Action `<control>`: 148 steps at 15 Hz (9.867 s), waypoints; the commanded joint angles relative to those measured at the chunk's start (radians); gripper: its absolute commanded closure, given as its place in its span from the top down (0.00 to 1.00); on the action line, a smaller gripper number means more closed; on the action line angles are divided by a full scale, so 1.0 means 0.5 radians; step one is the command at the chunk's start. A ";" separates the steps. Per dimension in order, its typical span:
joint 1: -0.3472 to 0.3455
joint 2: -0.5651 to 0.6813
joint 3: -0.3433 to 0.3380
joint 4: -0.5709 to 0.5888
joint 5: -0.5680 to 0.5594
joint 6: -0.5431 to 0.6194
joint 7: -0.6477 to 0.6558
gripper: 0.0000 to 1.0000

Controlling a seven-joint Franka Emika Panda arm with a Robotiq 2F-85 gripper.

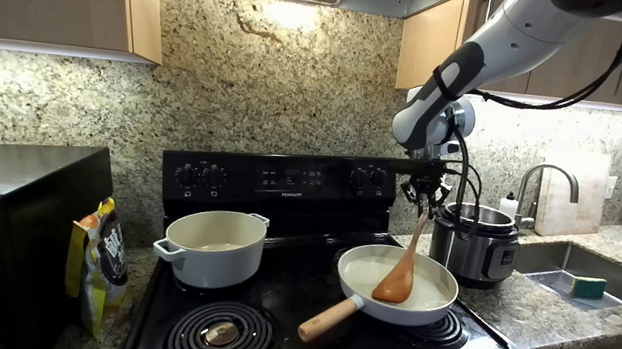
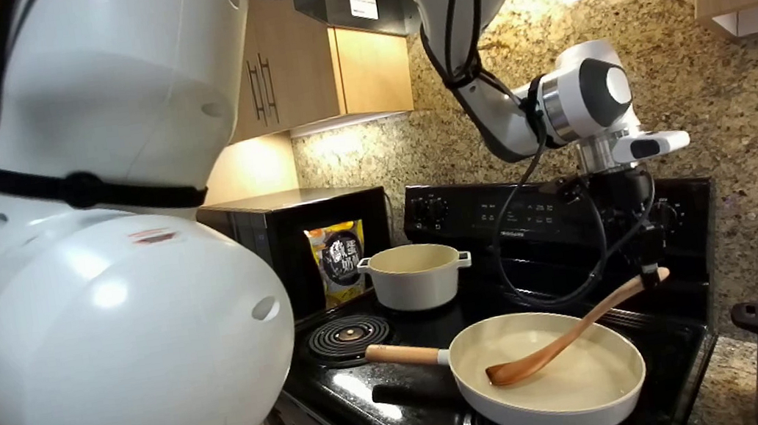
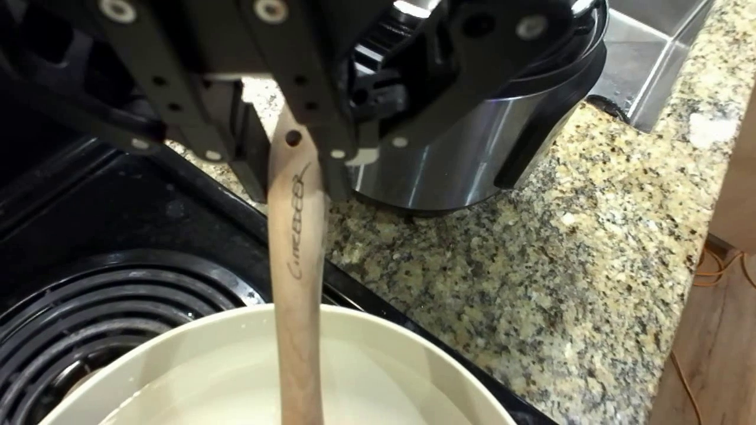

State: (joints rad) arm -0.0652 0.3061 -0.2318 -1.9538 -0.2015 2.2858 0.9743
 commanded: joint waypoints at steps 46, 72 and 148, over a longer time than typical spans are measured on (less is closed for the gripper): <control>-0.003 0.073 0.047 -0.139 0.338 0.503 0.087 0.11; -0.074 -0.158 -0.238 -0.494 0.363 0.764 0.152 0.11; 0.032 -0.383 -0.039 -0.823 -0.754 0.553 1.466 0.12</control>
State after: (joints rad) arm -0.0386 0.1643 -0.2404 -2.3046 -0.5360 2.5440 1.6867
